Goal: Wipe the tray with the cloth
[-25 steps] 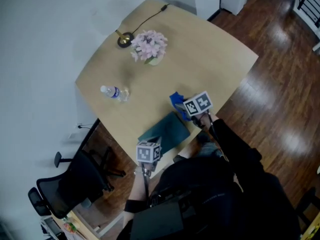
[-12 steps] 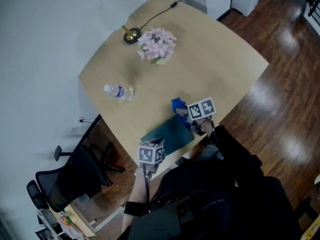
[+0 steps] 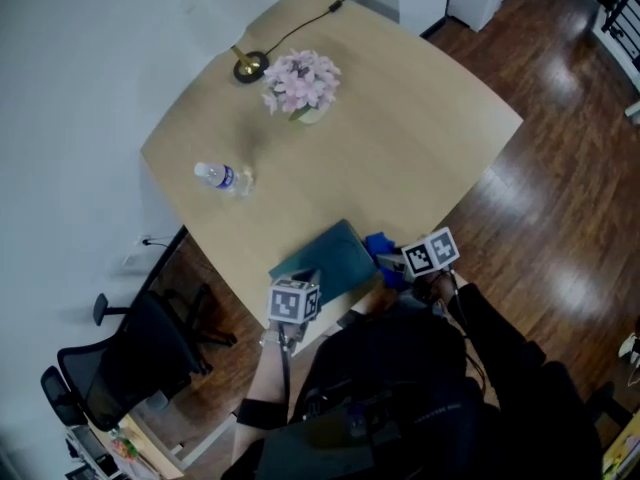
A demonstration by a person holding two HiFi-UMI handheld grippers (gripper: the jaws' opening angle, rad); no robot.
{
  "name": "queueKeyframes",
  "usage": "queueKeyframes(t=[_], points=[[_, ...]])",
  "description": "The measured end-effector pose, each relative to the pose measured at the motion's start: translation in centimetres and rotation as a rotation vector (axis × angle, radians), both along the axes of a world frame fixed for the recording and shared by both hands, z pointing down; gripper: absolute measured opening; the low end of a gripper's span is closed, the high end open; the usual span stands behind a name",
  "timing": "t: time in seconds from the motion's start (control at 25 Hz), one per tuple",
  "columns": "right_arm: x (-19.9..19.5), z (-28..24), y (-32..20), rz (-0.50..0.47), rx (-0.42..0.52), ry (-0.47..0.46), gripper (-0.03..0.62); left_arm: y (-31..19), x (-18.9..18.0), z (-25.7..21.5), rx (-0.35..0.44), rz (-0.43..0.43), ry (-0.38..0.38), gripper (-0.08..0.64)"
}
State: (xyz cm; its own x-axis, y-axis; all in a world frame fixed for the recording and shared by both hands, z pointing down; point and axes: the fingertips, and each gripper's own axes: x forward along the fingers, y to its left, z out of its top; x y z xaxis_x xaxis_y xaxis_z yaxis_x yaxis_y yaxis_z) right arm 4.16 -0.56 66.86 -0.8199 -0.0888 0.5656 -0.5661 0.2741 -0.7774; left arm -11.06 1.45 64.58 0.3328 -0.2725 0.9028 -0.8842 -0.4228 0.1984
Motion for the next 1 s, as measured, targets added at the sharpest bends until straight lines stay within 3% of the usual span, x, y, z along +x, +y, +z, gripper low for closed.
queueKeyframes(t=[0.12,0.24,0.48,0.64,0.84,1.0], points=[[1.5,-0.2,3.9,-0.094,-0.023,0.027,0.101,0.1,0.1,-0.1,0.014,0.011,-0.007,0.002],[2.0,-0.9,4.3,-0.153,0.029,0.048,0.101,0.2,0.1,-0.1,0.015,0.016,-0.009,0.002],[1.0,-1.4,-5.5,-0.046,0.188,0.085,0.101,0.3,0.0,-0.1,0.015,-0.003,-0.019,0.002],[-2.4,-1.7,-10.8,-0.054,0.237,0.069,0.101,0.6,0.2,-0.2,0.032,-0.014,-0.03,0.002],[-6.6,-0.5,-13.2,-0.145,0.223,0.047,0.101,0.5,0.2,-0.3,0.019,-0.048,-0.027,0.002],[-6.6,0.8,-12.4,-0.103,0.145,0.0,0.1,0.5,0.4,-0.5,0.031,-0.067,-0.028,0.002]])
